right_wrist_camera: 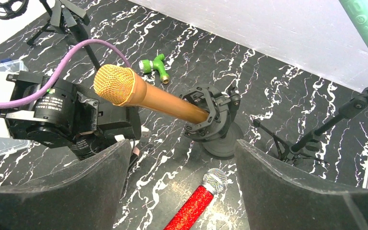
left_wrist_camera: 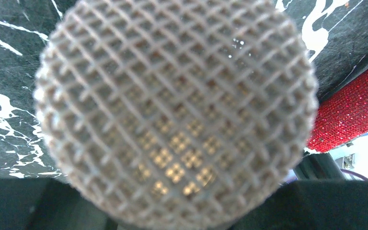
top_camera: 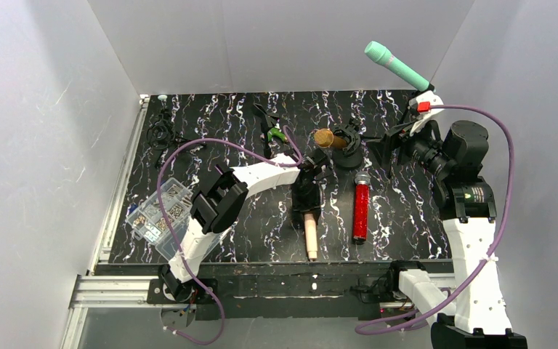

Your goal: Remove the microphone from the stand

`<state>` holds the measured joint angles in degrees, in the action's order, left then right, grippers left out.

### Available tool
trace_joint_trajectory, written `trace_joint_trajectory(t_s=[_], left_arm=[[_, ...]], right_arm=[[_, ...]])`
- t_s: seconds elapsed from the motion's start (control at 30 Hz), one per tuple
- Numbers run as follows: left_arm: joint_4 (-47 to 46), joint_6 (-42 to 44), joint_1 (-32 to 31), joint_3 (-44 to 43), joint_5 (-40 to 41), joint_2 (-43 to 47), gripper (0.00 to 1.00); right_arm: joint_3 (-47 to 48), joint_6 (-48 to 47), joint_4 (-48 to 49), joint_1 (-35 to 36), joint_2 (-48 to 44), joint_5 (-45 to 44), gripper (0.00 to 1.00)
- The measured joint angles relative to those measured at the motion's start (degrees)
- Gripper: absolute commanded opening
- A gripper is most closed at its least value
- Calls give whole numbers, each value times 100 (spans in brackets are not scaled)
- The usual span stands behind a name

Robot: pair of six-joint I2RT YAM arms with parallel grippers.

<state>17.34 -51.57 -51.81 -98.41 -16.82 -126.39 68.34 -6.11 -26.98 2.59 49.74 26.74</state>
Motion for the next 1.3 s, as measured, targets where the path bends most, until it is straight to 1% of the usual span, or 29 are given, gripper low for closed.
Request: trace_joint_trajectory(t_s=[0.1, 0.2, 0.4, 0.63, 0.73, 0.87, 1.13, 1.2, 1.3], left_arm=[[24, 42, 2, 0, 39, -9, 22], [50, 68, 13, 0, 90, -79, 27], [116, 66, 35, -52, 26, -164, 29], [144, 72, 39, -94, 33, -188, 34], [149, 72, 42, -103, 31, -197, 39], [177, 76, 50, -136, 22, -232, 42], [157, 83, 61, -162, -2, -243, 46], [153, 81, 61, -162, -9, -243, 52], [114, 83, 59, -157, -26, -227, 59]], right_arm=[[-2, 13, 0, -2, -13, 26, 88], [-68, 13, 4, -2, -55, 42, 88], [-111, 15, -9, -28, -74, 42, 88], [-170, 15, -7, -35, -103, 42, 88], [-170, 15, -7, -39, -107, 42, 88], [-173, 15, -7, -39, -107, 42, 88], [-181, 17, -7, -68, -107, 44, 88], [-201, 17, -4, -70, -120, 44, 89], [-258, 17, -4, -72, -160, 46, 89]])
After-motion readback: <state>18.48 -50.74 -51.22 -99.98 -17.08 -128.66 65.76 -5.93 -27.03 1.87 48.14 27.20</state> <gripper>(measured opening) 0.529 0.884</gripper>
